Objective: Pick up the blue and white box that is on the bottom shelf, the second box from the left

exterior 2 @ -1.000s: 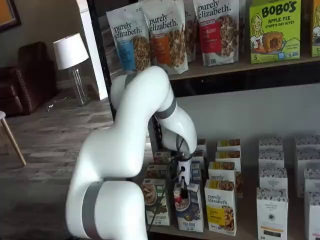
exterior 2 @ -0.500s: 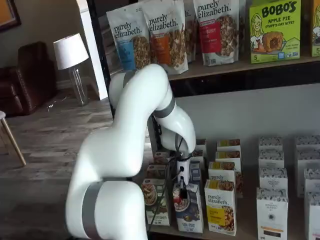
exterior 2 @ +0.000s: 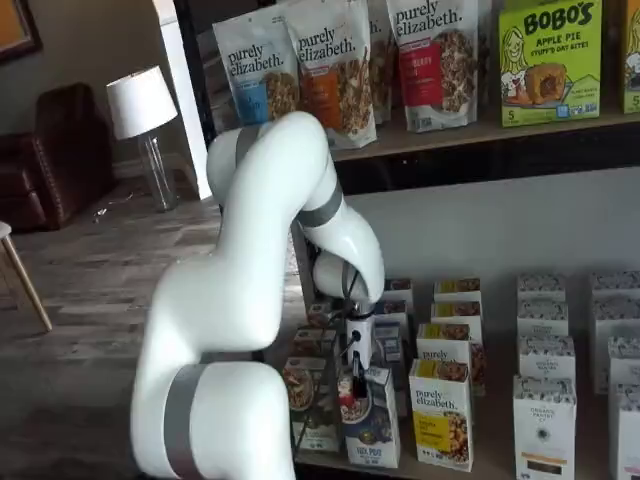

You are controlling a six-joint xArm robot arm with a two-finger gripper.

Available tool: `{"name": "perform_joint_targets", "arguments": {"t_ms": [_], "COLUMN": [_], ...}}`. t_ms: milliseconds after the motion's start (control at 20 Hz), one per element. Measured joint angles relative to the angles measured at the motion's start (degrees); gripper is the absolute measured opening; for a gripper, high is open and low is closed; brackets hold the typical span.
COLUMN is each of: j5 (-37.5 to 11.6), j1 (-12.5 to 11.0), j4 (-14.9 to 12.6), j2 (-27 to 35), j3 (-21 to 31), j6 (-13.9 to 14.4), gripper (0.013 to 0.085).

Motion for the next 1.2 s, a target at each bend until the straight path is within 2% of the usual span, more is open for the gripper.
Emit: {"name": "perform_joint_targets", "arguments": {"t_ms": [750, 850, 1050, 1200], "j5": [-3.3, -3.4, -2.6, -0.1], "j1": [2.6, 3.0, 4.1, 5.0], "j4": [-0.7, -1.4, -5.5, -5.2], "j2": [-15.5, -18.0, -24.3, -29.8], "j3": [20.7, 23.2, 28.5, 31.7], "j6": [2.6, 3.7, 8.6, 9.5], "gripper": [0.045, 0.045, 0.045, 0.045]}}
